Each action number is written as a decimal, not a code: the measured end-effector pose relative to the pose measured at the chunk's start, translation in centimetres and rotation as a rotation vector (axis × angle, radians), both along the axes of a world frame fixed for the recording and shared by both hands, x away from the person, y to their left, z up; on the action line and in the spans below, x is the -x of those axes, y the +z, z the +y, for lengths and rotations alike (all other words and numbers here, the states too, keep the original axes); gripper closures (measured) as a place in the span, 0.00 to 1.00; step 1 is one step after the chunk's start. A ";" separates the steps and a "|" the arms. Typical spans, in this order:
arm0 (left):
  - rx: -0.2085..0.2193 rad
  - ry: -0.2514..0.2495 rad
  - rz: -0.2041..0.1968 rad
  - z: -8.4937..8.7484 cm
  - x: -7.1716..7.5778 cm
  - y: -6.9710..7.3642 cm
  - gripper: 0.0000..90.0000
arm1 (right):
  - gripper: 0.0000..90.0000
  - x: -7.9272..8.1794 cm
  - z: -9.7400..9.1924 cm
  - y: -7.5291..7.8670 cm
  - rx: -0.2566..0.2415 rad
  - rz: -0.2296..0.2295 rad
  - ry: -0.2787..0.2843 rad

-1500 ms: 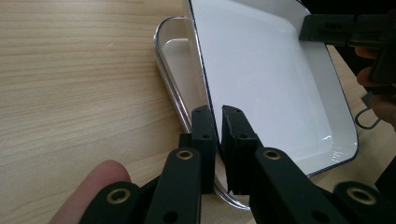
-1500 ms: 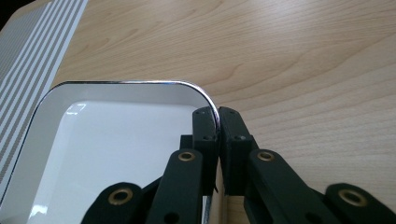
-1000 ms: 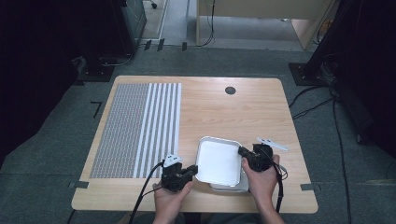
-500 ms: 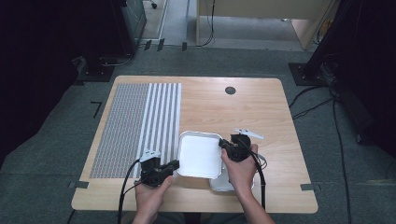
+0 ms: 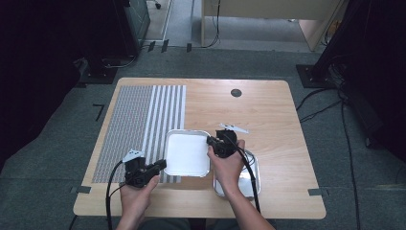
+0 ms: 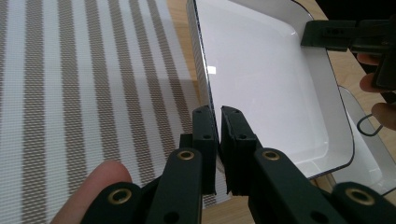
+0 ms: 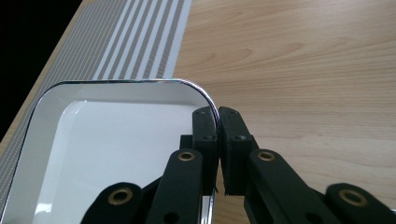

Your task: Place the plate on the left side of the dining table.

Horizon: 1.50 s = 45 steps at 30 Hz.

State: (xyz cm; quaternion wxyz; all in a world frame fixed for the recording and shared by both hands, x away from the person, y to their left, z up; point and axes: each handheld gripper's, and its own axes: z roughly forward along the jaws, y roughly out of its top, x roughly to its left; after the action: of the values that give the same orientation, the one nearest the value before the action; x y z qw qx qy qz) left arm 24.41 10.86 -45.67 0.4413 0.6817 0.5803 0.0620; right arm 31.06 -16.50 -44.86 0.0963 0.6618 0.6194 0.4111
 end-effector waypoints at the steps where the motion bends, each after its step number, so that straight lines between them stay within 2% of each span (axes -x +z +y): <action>1: -0.003 0.004 -0.001 0.3 -0.1 0.0 0.95 | 0.97 -0.2 0.3 0.0 -0.006 0.005 0.003; 7: -0.003 0.034 -0.001 2.5 -0.8 0.2 0.96 | 0.97 -1.5 2.6 0.0 -0.015 0.016 0.026; 9: 0.009 0.044 0.004 3.2 -1.1 0.2 0.96 | 0.97 -2.0 3.3 0.0 -0.018 0.013 0.032; 16: -0.006 0.075 0.000 5.6 -2.0 0.2 0.96 | 0.97 -3.6 6.0 -0.3 -0.029 0.021 0.050; 24: -0.015 0.104 0.011 8.3 -3.4 -0.1 0.96 | 0.97 -5.6 9.0 -0.7 -0.042 0.040 0.068; 26: -0.011 0.110 0.014 8.9 -3.7 -0.2 0.96 | 0.97 -6.1 9.6 -0.9 -0.037 0.033 0.075; 28: -0.002 0.116 0.017 9.4 -4.1 -0.4 0.96 | 0.98 -6.6 10.3 -0.9 -0.042 0.046 0.078; 31: 0.007 0.124 0.026 10.1 -4.8 -0.7 0.96 | 0.98 -7.4 11.1 -0.9 -0.038 0.048 0.075; 38: 0.002 0.129 0.029 10.8 -6.5 -0.7 0.96 | 0.98 -9.4 12.1 -1.4 -0.068 0.071 0.064; 45: -0.003 0.141 0.041 11.6 -8.3 -1.0 0.96 | 0.98 -11.0 13.1 -1.8 -0.053 0.071 0.061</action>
State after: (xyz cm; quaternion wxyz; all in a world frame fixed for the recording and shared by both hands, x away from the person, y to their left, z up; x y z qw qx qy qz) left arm 32.70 22.48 -46.63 0.4228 0.6409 0.6357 0.0796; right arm 42.07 -3.40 -46.69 0.0443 0.6592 0.6312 0.4064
